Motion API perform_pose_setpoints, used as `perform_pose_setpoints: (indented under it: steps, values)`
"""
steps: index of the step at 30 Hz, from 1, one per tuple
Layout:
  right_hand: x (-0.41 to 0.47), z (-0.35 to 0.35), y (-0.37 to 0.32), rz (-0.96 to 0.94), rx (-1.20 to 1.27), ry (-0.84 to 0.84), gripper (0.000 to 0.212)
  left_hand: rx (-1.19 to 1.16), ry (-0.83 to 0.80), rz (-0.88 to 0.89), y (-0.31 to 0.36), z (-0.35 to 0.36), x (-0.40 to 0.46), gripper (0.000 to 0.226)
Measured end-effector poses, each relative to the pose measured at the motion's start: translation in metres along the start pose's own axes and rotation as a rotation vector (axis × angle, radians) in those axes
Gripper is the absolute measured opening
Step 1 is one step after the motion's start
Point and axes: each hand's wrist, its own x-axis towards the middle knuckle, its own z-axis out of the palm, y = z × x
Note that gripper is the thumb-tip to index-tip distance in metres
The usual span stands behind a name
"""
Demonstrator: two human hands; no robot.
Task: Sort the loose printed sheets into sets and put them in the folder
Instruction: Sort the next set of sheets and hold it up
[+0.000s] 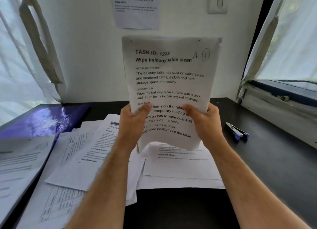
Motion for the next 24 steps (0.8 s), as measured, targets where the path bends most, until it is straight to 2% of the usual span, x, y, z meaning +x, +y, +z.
perform_pose_setpoints:
  steps: [4,9,16,21,24]
  values:
    - [0.003,-0.001,0.0,-0.02,0.003,0.04,0.012,-0.022,0.021,0.04,0.004,0.002,0.001,0.012]
    - [0.006,-0.001,0.015,0.154,-0.205,-0.071,0.015,0.049,0.014,-0.042,-0.012,0.001,0.002,0.013]
    - [0.007,0.0,0.012,0.098,-0.111,0.003,0.02,0.0,0.053,0.039,-0.005,0.003,0.003,0.014]
    - [0.006,-0.002,0.02,0.225,-0.304,-0.09,0.024,0.07,0.022,-0.069,-0.018,0.002,0.003,0.013]
    - [0.005,0.0,0.017,0.157,-0.294,-0.047,0.024,0.036,0.055,-0.011,-0.016,0.003,0.002,0.014]
